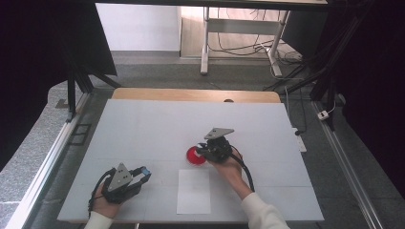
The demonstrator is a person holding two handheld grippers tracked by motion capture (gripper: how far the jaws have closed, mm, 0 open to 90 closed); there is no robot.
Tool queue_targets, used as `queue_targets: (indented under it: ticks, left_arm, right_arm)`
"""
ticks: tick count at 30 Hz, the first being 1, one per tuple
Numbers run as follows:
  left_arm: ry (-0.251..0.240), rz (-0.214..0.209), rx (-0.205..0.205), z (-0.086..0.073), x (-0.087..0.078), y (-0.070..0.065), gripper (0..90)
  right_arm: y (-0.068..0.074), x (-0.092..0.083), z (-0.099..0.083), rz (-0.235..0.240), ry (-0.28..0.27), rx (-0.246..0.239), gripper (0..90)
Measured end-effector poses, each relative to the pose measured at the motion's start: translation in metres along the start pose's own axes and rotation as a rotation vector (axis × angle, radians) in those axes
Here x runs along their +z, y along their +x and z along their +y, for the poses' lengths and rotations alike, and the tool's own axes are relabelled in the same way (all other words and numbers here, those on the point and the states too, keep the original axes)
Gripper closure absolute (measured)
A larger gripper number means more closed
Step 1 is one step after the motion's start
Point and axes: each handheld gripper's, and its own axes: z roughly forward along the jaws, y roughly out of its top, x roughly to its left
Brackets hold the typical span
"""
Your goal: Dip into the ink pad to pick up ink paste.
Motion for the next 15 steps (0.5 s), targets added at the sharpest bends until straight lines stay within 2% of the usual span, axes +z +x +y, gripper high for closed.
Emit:
queue_targets:
  ticks: [5, 15]
  left_arm:
    - [0.001, -0.001, 0.0, 0.0, 0.0, 0.0, 65.9]
    - [-0.001, 0.0, 0.0, -0.0001, -0.0003, 0.0002, 65.9]
  right_arm:
    - [0.0012, 0.0035, -0.0013, -0.01, 0.022, -0.012, 74.7]
    - [0.0037, 0.0063, -0.0014, -0.018, 0.018, -0.028, 74.9]
